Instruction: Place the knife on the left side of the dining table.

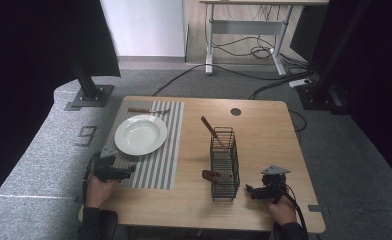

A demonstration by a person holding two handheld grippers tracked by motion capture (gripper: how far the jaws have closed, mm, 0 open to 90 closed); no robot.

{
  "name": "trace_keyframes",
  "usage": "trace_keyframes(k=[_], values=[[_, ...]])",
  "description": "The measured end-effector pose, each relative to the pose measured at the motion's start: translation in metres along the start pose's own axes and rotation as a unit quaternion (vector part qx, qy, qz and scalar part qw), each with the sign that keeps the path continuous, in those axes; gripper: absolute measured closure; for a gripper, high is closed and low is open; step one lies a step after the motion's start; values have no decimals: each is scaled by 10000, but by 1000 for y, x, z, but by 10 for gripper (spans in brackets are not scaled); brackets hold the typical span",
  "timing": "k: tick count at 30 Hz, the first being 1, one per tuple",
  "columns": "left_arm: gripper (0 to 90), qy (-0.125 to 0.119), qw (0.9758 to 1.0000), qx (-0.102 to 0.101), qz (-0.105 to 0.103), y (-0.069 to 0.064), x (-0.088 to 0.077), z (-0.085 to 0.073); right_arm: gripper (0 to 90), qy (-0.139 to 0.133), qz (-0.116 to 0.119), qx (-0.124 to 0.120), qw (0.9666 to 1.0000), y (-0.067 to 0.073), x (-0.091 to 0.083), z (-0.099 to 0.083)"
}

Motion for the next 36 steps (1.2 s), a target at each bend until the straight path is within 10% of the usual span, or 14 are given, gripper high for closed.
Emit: trace_keyframes(k=[36], values=[[23, -259, 9977, 331, -530, -52, 4, 73, 0, 1, -2, 2, 10000, 0, 0, 0]])
Point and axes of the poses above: each handheld gripper's, and its own axes: x roughly forward along the jaws, z roughly out of its top, y roughly to its left, the point moved 8 cm from there along x, roughly forward along the jaws, and after that the axes turned 2 degrees about -z, right-handed, at the moved point
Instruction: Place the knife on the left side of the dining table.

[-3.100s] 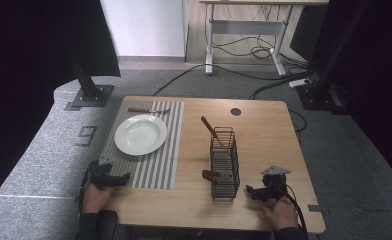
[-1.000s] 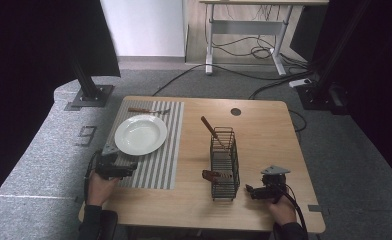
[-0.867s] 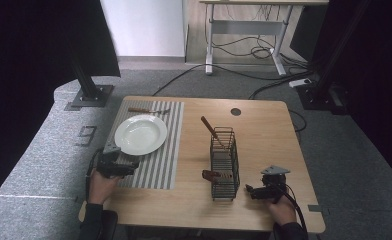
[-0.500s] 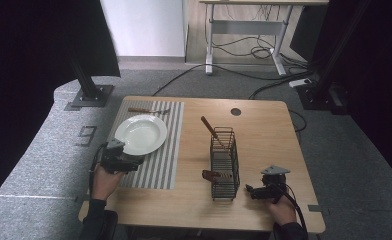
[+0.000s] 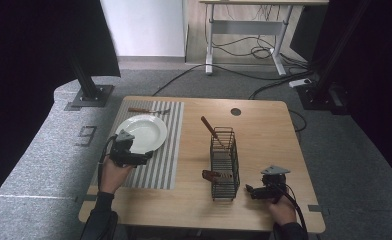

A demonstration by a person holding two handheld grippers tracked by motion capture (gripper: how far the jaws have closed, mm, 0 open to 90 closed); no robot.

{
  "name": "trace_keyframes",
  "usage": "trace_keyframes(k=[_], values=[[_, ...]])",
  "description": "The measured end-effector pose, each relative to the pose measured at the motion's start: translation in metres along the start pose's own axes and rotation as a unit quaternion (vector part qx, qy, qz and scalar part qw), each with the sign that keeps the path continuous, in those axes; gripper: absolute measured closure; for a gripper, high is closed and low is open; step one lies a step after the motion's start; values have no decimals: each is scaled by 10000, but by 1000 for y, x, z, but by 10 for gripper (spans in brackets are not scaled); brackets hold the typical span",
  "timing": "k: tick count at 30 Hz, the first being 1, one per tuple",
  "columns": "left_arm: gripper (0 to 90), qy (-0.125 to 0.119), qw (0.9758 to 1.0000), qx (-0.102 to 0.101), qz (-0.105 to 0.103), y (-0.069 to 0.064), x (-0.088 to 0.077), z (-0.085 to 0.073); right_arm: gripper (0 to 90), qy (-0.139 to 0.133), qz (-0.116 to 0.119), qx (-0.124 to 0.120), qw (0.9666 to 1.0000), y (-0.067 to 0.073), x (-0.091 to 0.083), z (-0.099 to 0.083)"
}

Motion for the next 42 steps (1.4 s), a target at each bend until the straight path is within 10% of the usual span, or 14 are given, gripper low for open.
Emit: trace_keyframes(k=[42], values=[[46, -151, 9982, 323, -488, -56, 31, 63, 0, -1, -1, 0, 10000, 0, 0, 0]])
Point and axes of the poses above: each handheld gripper's, and its own axes: x roughly forward along the jaws, z roughly out of its top, y roughly to its left, the point moved 8 cm from there along x, roughly forward along the jaws, and after that the axes turned 2 degrees about -z, right-handed, at the moved point
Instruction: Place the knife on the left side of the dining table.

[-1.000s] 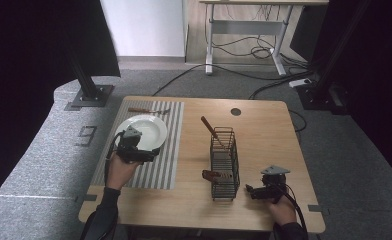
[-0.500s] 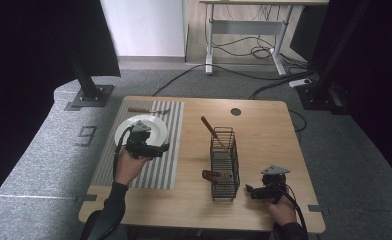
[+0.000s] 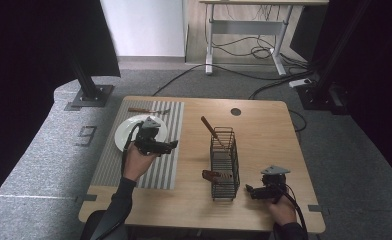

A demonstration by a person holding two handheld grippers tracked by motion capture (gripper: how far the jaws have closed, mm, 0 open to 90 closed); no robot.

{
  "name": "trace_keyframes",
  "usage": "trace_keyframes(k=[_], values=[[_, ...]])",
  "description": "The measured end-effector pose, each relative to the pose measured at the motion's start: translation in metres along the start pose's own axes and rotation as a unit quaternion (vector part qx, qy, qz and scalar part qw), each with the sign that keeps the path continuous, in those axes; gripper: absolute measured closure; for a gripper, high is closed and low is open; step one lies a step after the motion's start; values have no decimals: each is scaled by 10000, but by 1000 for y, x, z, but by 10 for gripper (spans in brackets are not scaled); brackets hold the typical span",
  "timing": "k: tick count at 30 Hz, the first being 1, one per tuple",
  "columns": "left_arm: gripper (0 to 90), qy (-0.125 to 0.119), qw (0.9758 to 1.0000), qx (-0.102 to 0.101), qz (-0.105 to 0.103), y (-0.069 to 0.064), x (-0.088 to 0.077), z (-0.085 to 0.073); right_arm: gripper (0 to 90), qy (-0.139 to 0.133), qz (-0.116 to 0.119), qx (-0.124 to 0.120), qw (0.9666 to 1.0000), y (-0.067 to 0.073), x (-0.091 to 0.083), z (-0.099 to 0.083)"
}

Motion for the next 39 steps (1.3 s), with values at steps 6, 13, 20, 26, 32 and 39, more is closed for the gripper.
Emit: trace_keyframes(k=[6, 13, 20, 26, 32, 39], values=[[42, -7, 10000, 76, -39, -8, 6, 10, 0, 1, 1, 3, 10000, 0, 0, 0], [42, 12, 9998, 165, -60, -14, 11, 20, 0, 3, -1, 4, 10000, 0, 0, 0], [42, -24, 9997, 194, -149, -22, 16, 29, 0, -3, 0, 2, 10000, 0, 0, 0], [41, -43, 9995, 198, -231, -32, 24, 40, 0, 4, -1, 1, 10000, 0, 0, 0], [39, -63, 9993, 144, -326, -40, 32, 48, 0, 4, -2, 2, 10000, 0, 0, 0], [33, -70, 9990, 174, -412, -51, 40, 57, 0, 4, -1, 1, 10000, 0, 0, 0]])
Point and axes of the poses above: each handheld gripper's, and its own axes: x roughly forward along the jaws, z roughly out of its top, y roughly to its left, the point moved 8 cm from there along x, roughly forward along the jaws, and after that the axes turned 2 degrees about -z, right-handed, at the moved point
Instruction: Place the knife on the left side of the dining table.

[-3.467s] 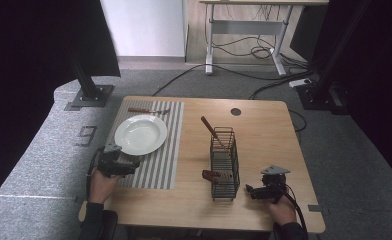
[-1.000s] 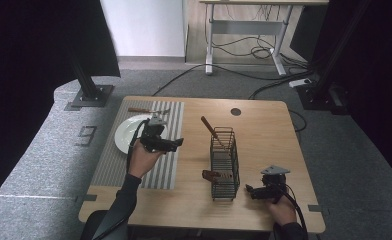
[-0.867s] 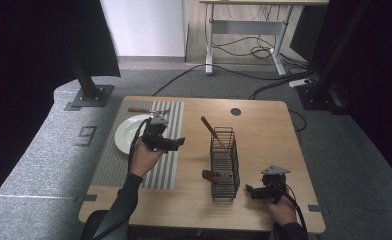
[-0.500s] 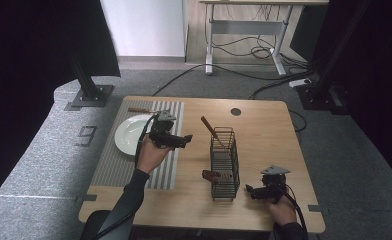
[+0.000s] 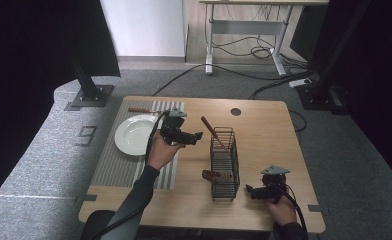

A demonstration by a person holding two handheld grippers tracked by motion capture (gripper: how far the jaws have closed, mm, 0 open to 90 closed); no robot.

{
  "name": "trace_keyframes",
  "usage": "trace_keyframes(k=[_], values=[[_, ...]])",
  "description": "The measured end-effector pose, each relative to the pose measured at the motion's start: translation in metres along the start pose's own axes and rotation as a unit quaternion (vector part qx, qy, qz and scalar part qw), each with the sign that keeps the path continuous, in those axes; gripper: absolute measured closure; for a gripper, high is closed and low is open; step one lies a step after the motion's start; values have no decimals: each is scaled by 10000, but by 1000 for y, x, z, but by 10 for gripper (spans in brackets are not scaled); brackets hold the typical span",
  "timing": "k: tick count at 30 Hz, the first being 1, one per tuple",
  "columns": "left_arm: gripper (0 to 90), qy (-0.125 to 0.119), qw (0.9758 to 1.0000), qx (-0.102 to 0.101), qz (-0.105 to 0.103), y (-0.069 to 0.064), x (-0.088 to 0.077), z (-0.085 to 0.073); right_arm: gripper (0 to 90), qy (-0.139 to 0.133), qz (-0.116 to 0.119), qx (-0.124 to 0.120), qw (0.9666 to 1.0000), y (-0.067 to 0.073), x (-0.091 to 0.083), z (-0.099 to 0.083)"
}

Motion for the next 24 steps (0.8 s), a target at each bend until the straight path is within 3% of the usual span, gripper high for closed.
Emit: trace_keyframes(k=[12, 21, 24], values=[[59, 60, 9999, -77, 57, -10, 18, 13, 0, 2, 0, 1, 10000, 0, 0, 0], [203, -94, 9988, -464, -151, -12, 25, 21, 0, 1, 1, 1, 10000, 0, 0, 0], [302, -136, 9975, -656, -239, -13, 26, 25, 0, 2, 1, 4, 10000, 0, 0, 0]])
Point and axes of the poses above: each handheld gripper's, and its own axes: x roughly forward along the jaws, z roughly out of its top, y roughly to its left, the point moved 8 cm from there along x, roughly forward along the jaws, and after that the axes turned 2 degrees about -z, right-handed, at the moved point
